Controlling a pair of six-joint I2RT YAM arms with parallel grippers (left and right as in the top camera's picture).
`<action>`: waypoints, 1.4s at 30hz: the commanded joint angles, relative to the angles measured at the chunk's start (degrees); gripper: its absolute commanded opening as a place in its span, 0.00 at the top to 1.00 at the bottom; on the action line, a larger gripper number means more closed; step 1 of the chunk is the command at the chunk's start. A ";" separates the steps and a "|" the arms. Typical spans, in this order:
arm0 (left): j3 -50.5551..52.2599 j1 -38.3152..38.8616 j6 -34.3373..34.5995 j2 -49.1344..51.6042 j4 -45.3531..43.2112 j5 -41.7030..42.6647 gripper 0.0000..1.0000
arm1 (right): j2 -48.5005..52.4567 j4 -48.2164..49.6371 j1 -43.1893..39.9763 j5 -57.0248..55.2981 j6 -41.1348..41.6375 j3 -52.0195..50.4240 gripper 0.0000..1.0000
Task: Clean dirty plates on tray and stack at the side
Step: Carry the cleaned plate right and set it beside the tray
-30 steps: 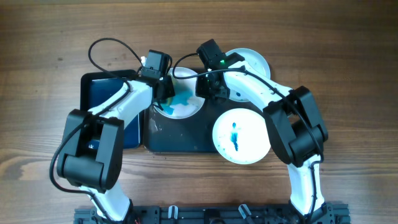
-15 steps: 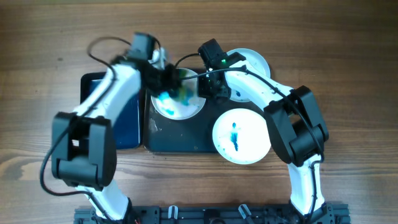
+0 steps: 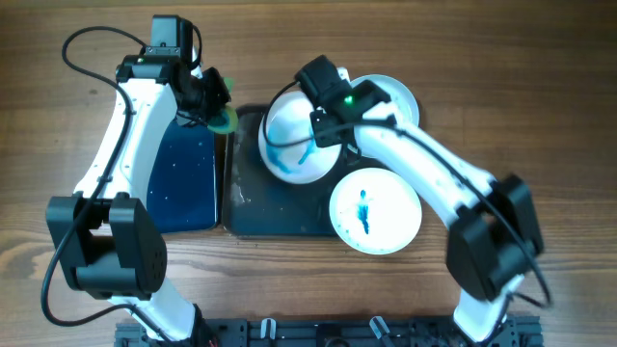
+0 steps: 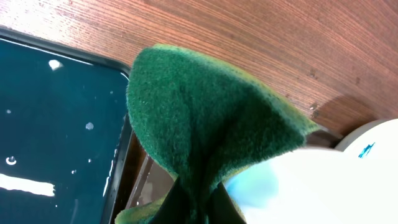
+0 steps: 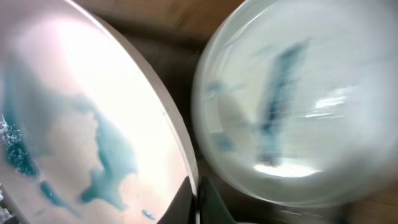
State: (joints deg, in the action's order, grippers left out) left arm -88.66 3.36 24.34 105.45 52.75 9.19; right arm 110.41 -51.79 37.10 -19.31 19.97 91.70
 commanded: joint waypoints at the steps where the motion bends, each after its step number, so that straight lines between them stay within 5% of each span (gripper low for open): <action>1: -0.44 0.17 0.15 -0.33 -0.81 -0.90 0.96 | -4.11 -1.62 7.76 -32.09 -1.99 1.46 0.96; 9: -0.44 0.17 0.15 -0.33 -0.74 -0.31 0.96 | -4.59 -1.53 20.31 -60.72 -1.75 1.46 0.96; 19: -0.44 0.17 0.15 -0.33 -0.76 -0.31 0.96 | -4.59 5.22 21.86 -65.48 -6.91 1.46 0.96; 25: -0.44 0.39 0.13 -0.33 -0.13 -0.31 0.96 | -4.59 1.73 18.01 -36.13 -3.78 1.46 0.96; 35: -0.44 0.61 0.11 -0.33 1.36 -0.55 0.96 | -4.68 -2.14 -4.72 28.87 -0.24 2.91 0.96; 39: -0.44 0.87 0.11 -0.33 1.36 -0.55 0.96 | -5.75 -4.59 -17.27 41.90 1.07 4.37 0.96; 42: -0.44 1.33 0.11 -0.33 1.33 -0.57 0.96 | -7.58 -8.35 -26.18 41.72 1.05 4.37 0.96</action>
State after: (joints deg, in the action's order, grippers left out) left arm -88.66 4.01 24.34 105.45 54.04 8.80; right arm 106.39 -57.78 17.63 14.87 19.86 94.63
